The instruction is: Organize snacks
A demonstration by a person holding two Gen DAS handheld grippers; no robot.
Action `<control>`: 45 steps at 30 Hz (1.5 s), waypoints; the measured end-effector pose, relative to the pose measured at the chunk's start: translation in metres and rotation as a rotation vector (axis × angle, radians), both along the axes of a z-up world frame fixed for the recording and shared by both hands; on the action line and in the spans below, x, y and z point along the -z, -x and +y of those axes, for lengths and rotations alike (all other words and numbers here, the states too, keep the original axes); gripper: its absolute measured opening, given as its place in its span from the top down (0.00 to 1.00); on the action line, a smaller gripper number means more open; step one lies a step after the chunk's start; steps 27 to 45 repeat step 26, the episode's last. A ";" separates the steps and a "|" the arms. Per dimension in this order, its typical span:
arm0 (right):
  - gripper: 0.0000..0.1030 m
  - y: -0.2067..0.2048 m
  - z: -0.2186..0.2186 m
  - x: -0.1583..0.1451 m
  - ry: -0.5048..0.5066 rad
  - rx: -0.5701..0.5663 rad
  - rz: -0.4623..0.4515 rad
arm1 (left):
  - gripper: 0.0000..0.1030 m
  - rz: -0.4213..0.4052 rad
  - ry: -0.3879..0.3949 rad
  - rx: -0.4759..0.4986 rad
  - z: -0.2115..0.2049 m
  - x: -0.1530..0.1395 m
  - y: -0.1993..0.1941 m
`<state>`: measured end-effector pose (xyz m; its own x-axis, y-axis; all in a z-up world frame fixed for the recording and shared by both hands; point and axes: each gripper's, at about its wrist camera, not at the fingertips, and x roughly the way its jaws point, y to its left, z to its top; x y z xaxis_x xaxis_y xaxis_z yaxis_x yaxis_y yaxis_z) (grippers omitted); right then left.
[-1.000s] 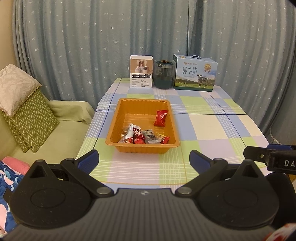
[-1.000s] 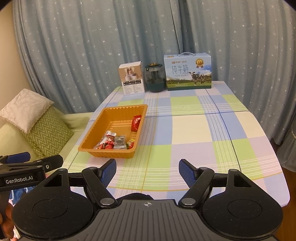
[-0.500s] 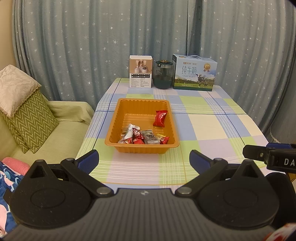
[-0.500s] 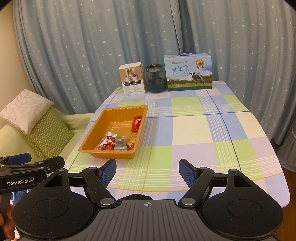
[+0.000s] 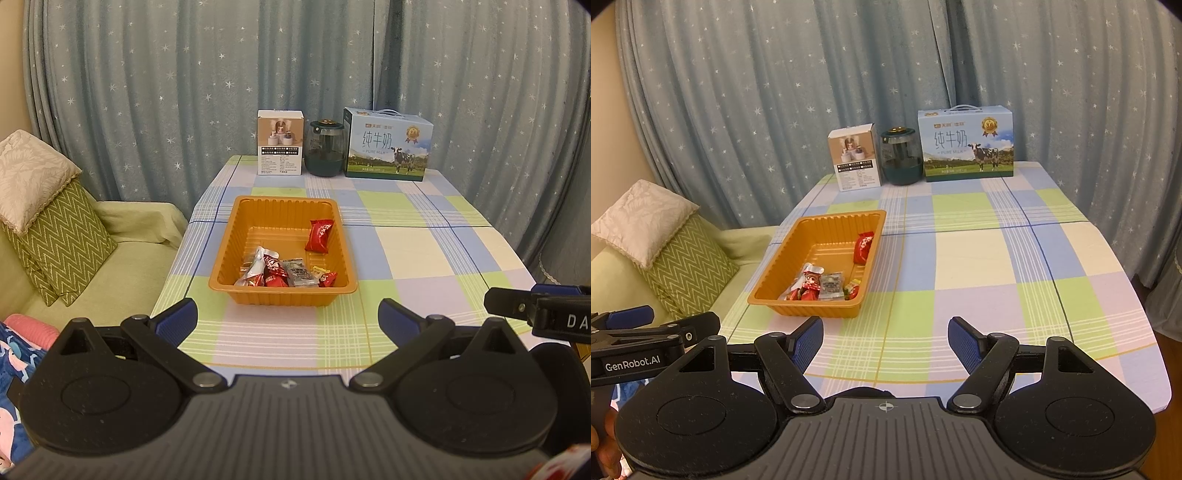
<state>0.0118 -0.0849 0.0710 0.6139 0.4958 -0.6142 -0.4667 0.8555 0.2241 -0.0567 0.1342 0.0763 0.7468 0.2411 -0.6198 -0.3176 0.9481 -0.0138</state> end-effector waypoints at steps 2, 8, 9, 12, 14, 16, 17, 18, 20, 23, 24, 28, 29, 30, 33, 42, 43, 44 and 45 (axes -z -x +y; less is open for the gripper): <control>0.28 0.000 0.001 0.000 0.001 0.001 0.000 | 0.00 0.000 -0.001 -0.001 0.000 0.000 0.000; 0.28 0.000 0.001 0.000 0.001 0.000 0.000 | 0.00 0.001 -0.001 -0.001 0.000 0.000 0.000; 0.28 0.000 0.001 0.000 0.000 0.000 0.001 | 0.00 0.001 -0.001 -0.001 0.000 0.000 -0.001; 0.28 0.000 0.001 0.000 0.000 0.002 0.001 | 0.00 0.001 -0.001 -0.001 0.000 0.000 -0.001; 0.28 0.000 0.001 0.000 0.000 0.001 0.000 | 0.00 0.002 -0.002 -0.001 0.000 0.000 -0.001; 0.28 0.000 0.001 0.000 0.000 0.001 0.001 | 0.00 0.002 -0.001 -0.001 -0.001 0.000 -0.001; 0.28 -0.001 0.001 0.000 -0.001 0.001 0.001 | 0.00 0.003 0.000 -0.001 -0.001 0.000 0.000; 0.28 -0.001 0.001 0.000 -0.001 0.002 0.001 | 0.00 0.003 -0.001 -0.001 0.000 0.000 0.000; 0.28 0.000 0.002 0.000 -0.002 0.004 0.001 | 0.00 0.001 -0.002 0.000 0.000 0.001 0.000; 0.28 0.000 0.001 0.000 -0.003 0.003 0.001 | 0.00 -0.014 -0.023 -0.004 -0.001 0.002 0.003; 0.28 0.000 0.001 0.000 -0.003 0.003 0.000 | 0.00 -0.017 -0.034 -0.009 -0.001 0.003 0.003; 0.28 0.000 0.001 0.000 -0.003 0.004 0.001 | 0.00 -0.020 -0.034 -0.012 -0.001 0.004 0.003; 0.28 0.000 0.001 0.000 -0.003 0.004 0.001 | 0.00 -0.020 -0.034 -0.012 -0.001 0.004 0.003; 0.28 0.000 0.001 0.000 -0.003 0.004 0.001 | 0.00 -0.020 -0.034 -0.012 -0.001 0.004 0.003; 0.28 0.000 0.001 0.000 -0.003 0.004 0.001 | 0.00 -0.020 -0.034 -0.012 -0.001 0.004 0.003; 0.28 0.000 0.001 0.000 -0.003 0.004 0.001 | 0.00 -0.020 -0.034 -0.012 -0.001 0.004 0.003; 0.28 0.000 0.001 0.000 -0.003 0.004 0.001 | 0.00 -0.020 -0.034 -0.012 -0.001 0.004 0.003; 0.28 0.000 0.001 0.000 -0.003 0.004 0.001 | 0.00 -0.020 -0.034 -0.012 -0.001 0.004 0.003; 0.28 0.000 0.001 0.000 -0.003 0.004 0.001 | 0.00 -0.020 -0.034 -0.012 -0.001 0.004 0.003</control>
